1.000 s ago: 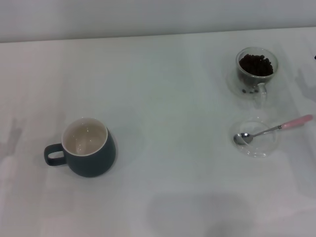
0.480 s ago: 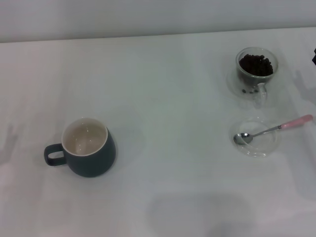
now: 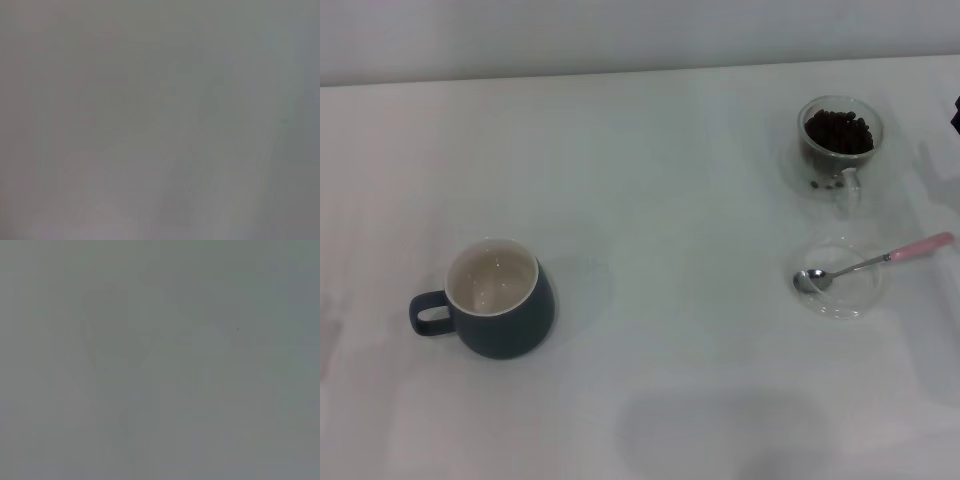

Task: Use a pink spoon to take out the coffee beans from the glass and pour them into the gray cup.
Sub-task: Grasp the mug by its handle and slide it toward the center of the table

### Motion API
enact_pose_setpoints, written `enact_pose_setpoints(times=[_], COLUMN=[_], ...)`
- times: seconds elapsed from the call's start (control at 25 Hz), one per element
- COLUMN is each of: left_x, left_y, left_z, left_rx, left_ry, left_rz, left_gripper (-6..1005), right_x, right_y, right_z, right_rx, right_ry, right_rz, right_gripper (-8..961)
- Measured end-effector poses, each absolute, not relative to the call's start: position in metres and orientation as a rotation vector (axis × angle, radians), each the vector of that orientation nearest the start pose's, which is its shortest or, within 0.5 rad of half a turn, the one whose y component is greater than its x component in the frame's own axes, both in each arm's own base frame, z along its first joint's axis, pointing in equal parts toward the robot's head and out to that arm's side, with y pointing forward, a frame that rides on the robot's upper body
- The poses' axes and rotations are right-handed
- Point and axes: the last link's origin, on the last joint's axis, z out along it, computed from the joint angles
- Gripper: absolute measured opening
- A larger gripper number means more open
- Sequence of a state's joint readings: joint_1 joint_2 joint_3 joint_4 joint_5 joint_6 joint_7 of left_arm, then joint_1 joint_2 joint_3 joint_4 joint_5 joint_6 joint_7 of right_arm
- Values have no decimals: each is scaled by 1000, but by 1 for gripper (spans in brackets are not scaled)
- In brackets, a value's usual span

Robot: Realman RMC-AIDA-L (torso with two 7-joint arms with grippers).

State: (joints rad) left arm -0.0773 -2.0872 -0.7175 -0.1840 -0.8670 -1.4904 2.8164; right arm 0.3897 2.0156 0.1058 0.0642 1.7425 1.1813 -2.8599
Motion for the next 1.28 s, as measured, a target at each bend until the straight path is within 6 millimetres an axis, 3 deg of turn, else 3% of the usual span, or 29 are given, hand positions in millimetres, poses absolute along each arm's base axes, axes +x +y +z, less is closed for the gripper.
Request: enact_pose_setpoints(times=[0.08, 0.2, 0.48, 0.84, 1.28], left_x=[-370, -368, -364, -357, -360], left_y=[198, 174, 166, 185, 196], left_z=[-9, -15, -29, -49, -59], left_rx=[-1455, -1550, -1750, -1944, -1993], left_ry=[-681, -650, -617, -591, -623], left_rz=[-855, -853, -824, -783, -709], left_gripper=[872, 872, 862, 861, 861], right_x=[394, 393, 391, 391, 390], right_y=[303, 304, 308, 307, 307], right_z=[34, 34, 35, 35, 35], right_rx=[-1397, -1398, -1402, -1395, -1398], right_ry=[703, 700, 694, 696, 692], right_rz=[618, 620, 622, 626, 631], right_gripper=[857, 857, 857, 858, 858])
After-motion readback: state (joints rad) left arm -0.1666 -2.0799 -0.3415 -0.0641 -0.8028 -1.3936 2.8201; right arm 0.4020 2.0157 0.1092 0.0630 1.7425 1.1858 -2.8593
